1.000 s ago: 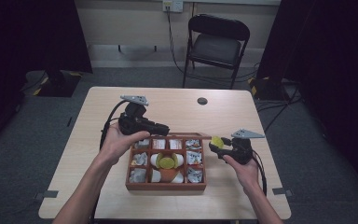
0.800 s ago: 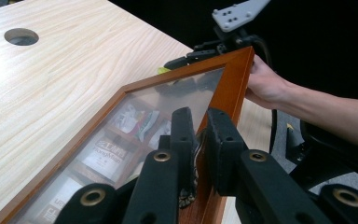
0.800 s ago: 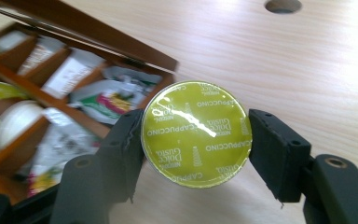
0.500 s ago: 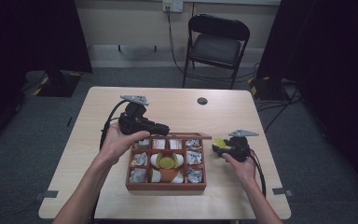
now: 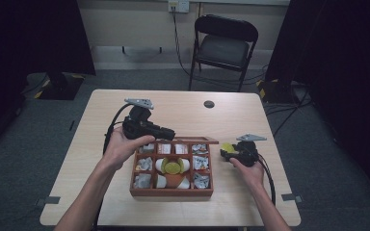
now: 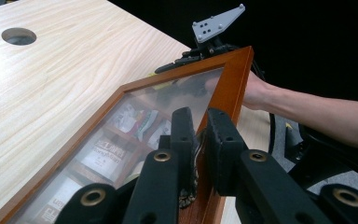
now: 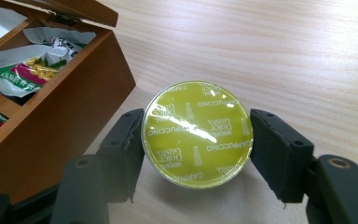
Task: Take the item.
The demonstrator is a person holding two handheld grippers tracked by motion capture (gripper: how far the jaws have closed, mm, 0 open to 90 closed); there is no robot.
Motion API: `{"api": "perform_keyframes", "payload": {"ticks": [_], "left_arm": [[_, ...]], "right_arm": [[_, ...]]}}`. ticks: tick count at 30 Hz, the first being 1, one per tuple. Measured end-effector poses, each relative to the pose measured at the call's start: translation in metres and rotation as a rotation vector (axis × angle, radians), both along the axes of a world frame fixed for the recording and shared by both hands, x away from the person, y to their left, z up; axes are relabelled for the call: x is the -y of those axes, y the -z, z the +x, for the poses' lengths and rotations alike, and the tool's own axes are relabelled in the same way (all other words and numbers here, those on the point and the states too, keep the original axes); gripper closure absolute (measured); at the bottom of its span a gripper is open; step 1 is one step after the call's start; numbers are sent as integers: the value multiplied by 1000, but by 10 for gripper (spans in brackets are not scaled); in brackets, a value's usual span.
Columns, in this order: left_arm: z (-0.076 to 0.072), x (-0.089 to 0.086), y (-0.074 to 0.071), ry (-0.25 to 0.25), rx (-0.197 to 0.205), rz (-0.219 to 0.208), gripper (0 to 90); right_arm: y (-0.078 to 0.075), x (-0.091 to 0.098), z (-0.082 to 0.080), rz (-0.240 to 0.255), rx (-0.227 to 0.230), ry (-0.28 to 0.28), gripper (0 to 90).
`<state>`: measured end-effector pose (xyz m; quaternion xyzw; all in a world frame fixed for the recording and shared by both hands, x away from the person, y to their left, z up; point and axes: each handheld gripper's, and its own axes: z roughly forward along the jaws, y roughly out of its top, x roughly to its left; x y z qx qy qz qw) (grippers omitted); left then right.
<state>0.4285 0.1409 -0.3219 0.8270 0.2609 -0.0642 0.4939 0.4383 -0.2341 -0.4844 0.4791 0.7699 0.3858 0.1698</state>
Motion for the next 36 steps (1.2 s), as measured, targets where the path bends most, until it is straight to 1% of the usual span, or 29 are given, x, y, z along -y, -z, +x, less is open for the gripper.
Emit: {"api": "perform_keyframes", "payload": {"ticks": [3, 7, 10, 12, 14, 19, 21, 24, 26, 28, 29, 31, 33, 34, 36], "left_arm": [[1, 0, 0, -2, -2, -5, 818], [0, 0, 0, -1, 0, -1, 818], [0, 0, 0, -2, 0, -3, 818], [0, 0, 0, 0, -1, -2, 818], [0, 0, 0, 1, -1, -1, 818], [0, 0, 0, 7, 1, 2, 818], [0, 0, 1, 9, 1, 0, 819], [0, 0, 0, 8, 3, 2, 819], [0, 0, 0, 12, 3, 3, 819], [0, 0, 1, 20, 12, 8, 819], [0, 0, 1, 25, 8, 6, 820], [0, 0, 1, 24, 7, 7, 820], [-1, 0, 1, 23, 7, 9, 820], [-1, 1, 1, 25, 6, 9, 820], [-1, 0, 1, 23, 5, 8, 820]], "right_arm": [[-1, -1, 0, 9, 7, 12, 305], [-1, -2, 0, 17, 12, 19, 232], [-1, -1, 0, 32, 17, 27, 192], [-3, -1, -2, 52, 18, 31, 189], [-5, -2, -3, 49, 24, 29, 186], [-8, -2, -7, 50, 12, 20, 175], [-12, -1, -10, 43, 18, 18, 167], [-18, 2, -14, 52, 26, 14, 165], [-22, 3, -18, 39, 31, 6, 162], [-25, 5, -22, 26, 36, 0, 158], [-26, 6, -25, 26, 40, 0, 155], [-26, 8, -30, 15, 58, 2, 150], [-24, 8, -37, 3, 49, -10, 150], [-21, 9, -40, -1, 37, -21, 150], [-19, 9, -46, -10, 32, -34, 153]]}}
